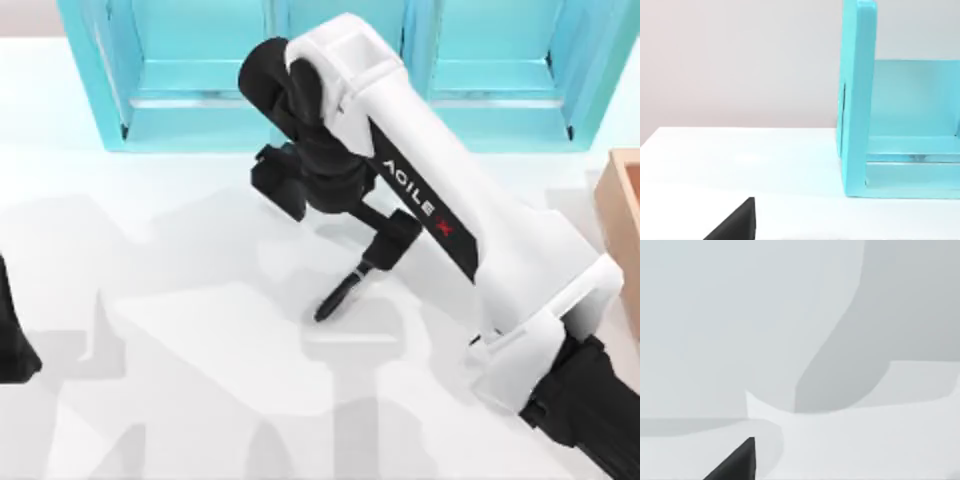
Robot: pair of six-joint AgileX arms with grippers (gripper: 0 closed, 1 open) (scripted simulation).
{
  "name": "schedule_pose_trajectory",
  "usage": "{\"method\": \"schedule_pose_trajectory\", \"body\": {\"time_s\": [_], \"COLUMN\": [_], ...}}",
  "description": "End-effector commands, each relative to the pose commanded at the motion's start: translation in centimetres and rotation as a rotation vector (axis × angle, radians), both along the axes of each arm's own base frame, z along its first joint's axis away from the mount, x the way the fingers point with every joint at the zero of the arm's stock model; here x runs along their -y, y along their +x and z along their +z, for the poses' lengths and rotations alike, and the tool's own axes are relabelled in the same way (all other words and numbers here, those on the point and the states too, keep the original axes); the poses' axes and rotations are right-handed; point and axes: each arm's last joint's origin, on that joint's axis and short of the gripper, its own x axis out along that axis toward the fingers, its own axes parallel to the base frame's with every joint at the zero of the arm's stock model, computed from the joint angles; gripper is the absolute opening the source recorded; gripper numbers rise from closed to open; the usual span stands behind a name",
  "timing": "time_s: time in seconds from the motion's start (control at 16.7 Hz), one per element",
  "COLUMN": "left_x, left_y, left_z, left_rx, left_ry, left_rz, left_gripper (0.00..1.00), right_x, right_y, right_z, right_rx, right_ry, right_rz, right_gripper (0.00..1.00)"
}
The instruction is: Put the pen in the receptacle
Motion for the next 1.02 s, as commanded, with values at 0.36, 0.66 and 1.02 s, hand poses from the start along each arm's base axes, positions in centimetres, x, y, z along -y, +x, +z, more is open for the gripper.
{"method": "schedule_pose_trajectory", "body": {"time_s": [0.36, 0.66, 1.02], "left_x": [0.0, 0.0, 0.0], "left_y": [0.0, 0.0, 0.0], "left_z": [0.0, 0.0, 0.0], "left_rx": [0.0, 0.0, 0.0], "left_ry": [0.0, 0.0, 0.0], "left_rz": [0.0, 0.0, 0.0], "left_gripper": [1.0, 1.0, 1.0], "right_x": [1.2, 1.3, 1.3], "right_y": [-0.5, -0.5, -0.5], "right_z": [-3.8, -4.0, -4.0], "right_rx": [0.0, 0.0, 0.0], "right_ry": [0.0, 0.0, 0.0], "right_rz": [0.0, 0.0, 0.0], "right_gripper": [1.0, 1.0, 0.55]}}
